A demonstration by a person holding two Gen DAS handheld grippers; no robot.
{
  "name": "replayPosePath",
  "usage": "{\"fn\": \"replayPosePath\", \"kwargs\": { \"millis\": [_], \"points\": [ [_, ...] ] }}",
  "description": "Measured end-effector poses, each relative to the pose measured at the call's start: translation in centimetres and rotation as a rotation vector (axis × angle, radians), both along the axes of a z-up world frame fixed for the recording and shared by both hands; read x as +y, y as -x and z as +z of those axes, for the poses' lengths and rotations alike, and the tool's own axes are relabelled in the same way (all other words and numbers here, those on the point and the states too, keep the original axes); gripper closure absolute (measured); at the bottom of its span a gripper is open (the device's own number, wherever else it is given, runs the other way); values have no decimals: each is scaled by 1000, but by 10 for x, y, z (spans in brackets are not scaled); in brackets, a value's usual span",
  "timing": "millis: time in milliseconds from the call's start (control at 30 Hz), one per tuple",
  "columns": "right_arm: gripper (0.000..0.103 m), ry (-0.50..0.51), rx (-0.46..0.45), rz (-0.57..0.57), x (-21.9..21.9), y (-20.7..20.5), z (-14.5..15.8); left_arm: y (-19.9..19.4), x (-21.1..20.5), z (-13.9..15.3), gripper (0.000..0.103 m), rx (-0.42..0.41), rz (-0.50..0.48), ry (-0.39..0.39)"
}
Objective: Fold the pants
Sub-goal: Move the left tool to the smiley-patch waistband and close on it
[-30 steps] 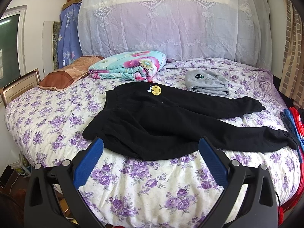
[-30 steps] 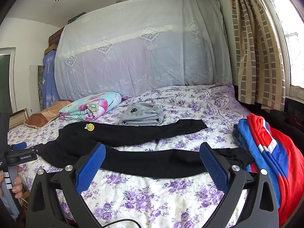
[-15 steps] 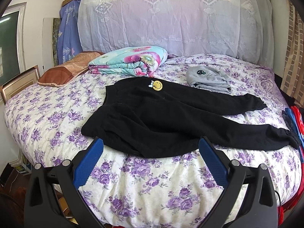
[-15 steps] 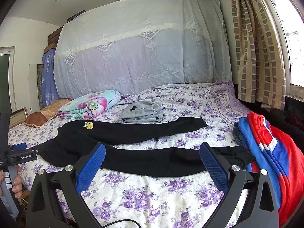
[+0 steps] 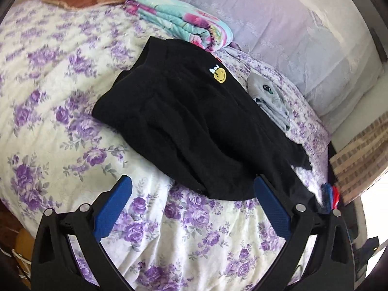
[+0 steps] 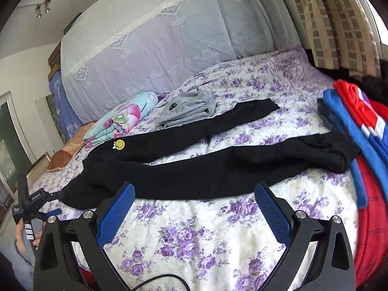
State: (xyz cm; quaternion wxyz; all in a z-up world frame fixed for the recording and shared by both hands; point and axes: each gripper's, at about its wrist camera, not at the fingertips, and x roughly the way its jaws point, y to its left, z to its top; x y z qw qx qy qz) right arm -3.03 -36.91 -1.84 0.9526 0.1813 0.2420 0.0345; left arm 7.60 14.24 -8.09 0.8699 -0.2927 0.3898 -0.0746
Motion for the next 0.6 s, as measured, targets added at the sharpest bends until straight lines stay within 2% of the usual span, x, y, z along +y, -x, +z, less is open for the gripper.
{"fn": "replayPosePath", "kwargs": {
  "millis": [67, 167, 267, 467, 500, 533, 567, 600],
  "points": [
    [3, -47, 20, 4, -7, -5, -8, -5, 15, -9, 5, 15, 9, 101],
    [3, -106, 42, 6, -16, -11, -17, -16, 22, -15, 5, 21, 2, 166],
    [3, -160, 63, 9, -27, -15, -25, -27, 23, -15, 5, 14, 2, 170],
    [3, -260, 116, -25, -54, -21, -47, -52, 16, -12, 5, 2, 13, 112],
    [3, -289, 134, -33, -61, -22, -53, -56, 14, -11, 8, -4, 19, 112],
    [3, -320, 148, -36, -66, -23, -58, -58, 15, -11, 14, -11, 20, 116],
    [4, -357, 154, -34, -71, -23, -62, -62, 14, -11, 40, -13, 13, 122],
    [4, -390, 152, -28, -76, -23, -64, -65, 14, -13, 60, -5, 1, 135]
  ]
}}
